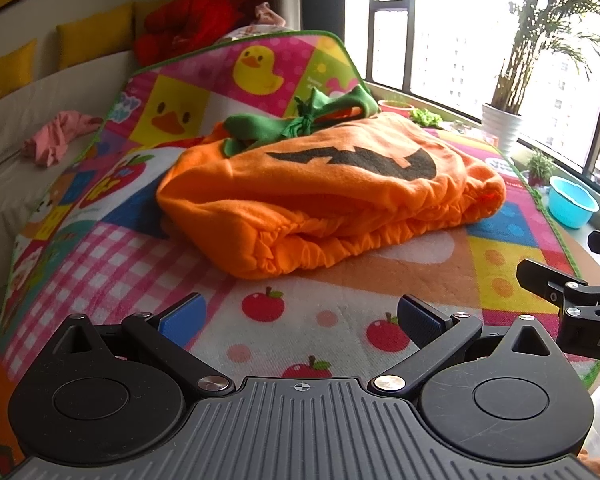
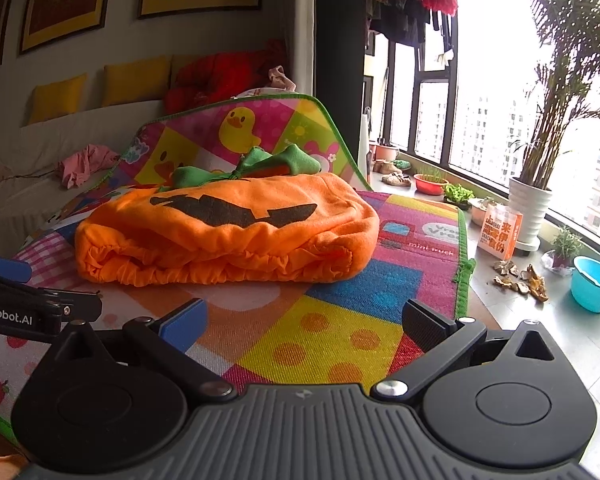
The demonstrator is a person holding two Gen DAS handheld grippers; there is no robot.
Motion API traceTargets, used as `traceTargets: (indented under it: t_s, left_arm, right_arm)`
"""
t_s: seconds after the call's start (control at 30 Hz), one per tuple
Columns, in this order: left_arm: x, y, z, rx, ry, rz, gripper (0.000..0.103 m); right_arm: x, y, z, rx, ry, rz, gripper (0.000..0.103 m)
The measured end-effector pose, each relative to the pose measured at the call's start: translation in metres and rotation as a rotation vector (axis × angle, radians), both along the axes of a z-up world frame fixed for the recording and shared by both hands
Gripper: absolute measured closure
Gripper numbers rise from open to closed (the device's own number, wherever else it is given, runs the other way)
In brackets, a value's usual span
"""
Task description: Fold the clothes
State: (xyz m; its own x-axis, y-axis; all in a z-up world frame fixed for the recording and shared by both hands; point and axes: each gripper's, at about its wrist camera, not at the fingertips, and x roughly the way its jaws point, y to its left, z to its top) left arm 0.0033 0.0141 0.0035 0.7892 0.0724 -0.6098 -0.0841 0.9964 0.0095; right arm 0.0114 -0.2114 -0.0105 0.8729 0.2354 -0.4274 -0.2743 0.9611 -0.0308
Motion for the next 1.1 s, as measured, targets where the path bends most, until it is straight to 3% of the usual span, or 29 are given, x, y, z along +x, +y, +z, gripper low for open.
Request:
traceTargets:
  t_s: [0.2,0.4,0.63,0.77,0.83,0.93,1.0,1.1]
  left_arm:
    - [0.022,0.015,-0.002,0.016,0.018,0.031,0.0]
    - [0.05,0.037,-0.005,0.037,0.036,0.075,0.0]
    - [0.096,0.057,-0.021,0.111,0.112,0.071,0.0]
    - [0.112,0.066,-0.02,0.14,0.086,0.063,0.0]
    - [0.119,0.072,-0.017,0.175,0.067,0.092,0.0]
    - [0.119,0.082,-0.009,0.166,0.071,0.074,0.0]
    - [0.108,0.079,-0.006,0.195,0.076,0.037,0.0]
    - [0.077,0.067,0.001,0.25,0.071,-0.039,0.0]
  right_arm:
    - [0.013,0.0,0.0,-0.048,0.0,0.009,0.0]
    - [0.065,0.0,0.003,-0.252,-0.085,-0.065,0.0]
    - [0.13,0.019,-0.019,-0.434,-0.061,-0.064,0.0]
    - [0.159,0.032,-0.032,-0.562,-0.092,-0.102,0.0]
    - [0.173,0.031,-0.039,-0.657,-0.134,-0.182,0.0]
    - [0.173,0.013,-0.026,-0.605,-0.092,-0.223,0.0]
    - [0.155,0.001,-0.016,-0.579,-0.085,-0.217,0.0]
    - [0.111,-0.011,-0.009,-0.619,-0.063,-0.17,0.0]
